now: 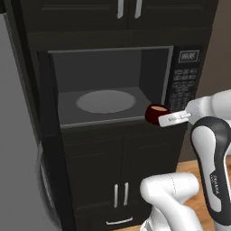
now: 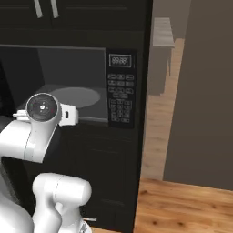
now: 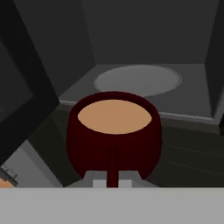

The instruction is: Pick the cup of tea, navigate to the dining table, and place it on the saucer.

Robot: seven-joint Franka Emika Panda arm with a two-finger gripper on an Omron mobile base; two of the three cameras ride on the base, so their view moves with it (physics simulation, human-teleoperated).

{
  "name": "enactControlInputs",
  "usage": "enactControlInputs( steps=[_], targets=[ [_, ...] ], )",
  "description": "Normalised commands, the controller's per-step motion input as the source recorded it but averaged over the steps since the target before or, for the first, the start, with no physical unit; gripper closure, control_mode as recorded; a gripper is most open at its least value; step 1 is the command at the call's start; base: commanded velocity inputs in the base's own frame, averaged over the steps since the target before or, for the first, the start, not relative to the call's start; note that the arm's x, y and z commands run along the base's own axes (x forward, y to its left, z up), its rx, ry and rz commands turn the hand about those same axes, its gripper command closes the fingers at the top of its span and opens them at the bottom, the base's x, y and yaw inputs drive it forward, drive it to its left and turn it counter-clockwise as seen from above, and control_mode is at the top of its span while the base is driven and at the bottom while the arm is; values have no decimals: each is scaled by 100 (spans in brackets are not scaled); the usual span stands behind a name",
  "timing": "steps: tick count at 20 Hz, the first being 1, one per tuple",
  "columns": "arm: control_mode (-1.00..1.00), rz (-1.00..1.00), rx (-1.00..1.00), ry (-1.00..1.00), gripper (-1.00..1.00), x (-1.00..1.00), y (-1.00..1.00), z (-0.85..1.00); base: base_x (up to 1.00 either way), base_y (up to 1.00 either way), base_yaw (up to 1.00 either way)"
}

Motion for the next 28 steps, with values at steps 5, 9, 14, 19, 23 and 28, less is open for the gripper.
enactControlInputs(
  steps=[5, 9, 14, 19, 23, 28],
  targets=[
    [100, 0, 0, 0, 100, 0, 0, 0, -100, 0, -9],
    [100, 0, 0, 0, 100, 0, 0, 0, -83, -25, -29],
    [100, 0, 0, 0, 100, 0, 0, 0, -53, -58, -61],
    [100, 0, 0, 0, 100, 0, 0, 0, -54, -30, -50],
    [100, 0, 0, 0, 100, 0, 0, 0, -30, 0, 17],
    [100, 0, 0, 0, 100, 0, 0, 0, -47, -27, 42]
  ],
)
